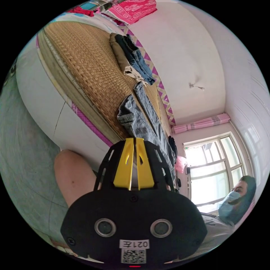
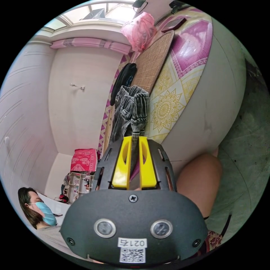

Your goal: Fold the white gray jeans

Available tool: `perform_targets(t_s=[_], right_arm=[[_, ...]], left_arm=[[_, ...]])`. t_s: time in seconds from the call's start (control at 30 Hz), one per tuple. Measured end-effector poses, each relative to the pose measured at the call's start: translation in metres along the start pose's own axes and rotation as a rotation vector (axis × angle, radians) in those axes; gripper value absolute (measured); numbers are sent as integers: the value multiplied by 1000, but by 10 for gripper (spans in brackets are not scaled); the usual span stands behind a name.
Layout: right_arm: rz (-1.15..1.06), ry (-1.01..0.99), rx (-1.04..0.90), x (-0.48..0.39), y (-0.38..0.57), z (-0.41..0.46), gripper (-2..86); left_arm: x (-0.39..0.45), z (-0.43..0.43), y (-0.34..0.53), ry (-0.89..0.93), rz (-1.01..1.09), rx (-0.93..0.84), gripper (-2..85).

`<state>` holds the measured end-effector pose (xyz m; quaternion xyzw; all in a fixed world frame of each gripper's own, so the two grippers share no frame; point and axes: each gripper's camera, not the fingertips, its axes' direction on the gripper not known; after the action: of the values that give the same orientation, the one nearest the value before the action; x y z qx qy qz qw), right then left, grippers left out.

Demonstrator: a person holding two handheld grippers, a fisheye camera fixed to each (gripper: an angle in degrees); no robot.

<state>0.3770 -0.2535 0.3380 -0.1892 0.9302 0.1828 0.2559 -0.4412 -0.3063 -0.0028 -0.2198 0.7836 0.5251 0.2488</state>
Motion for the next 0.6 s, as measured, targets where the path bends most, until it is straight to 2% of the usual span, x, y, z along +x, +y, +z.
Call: perform_targets(t_s=[0.2, 0.3, 0.43, 0.6], right_arm=[[-43, -43, -48, -15, -26, 8, 28], [-53, -129, -75, -34, -55, 14, 23], [-89, -217, -102, -81, -123, 49, 19], [-184, -178, -141, -160, -227, 136, 19]], left_arm=[[26, 8, 2, 5, 74, -25, -10], [61, 20, -20, -37, 138, -58, -10], [113, 58, -86, -92, 206, -122, -10], [154, 148, -193, -171, 242, -195, -9]])
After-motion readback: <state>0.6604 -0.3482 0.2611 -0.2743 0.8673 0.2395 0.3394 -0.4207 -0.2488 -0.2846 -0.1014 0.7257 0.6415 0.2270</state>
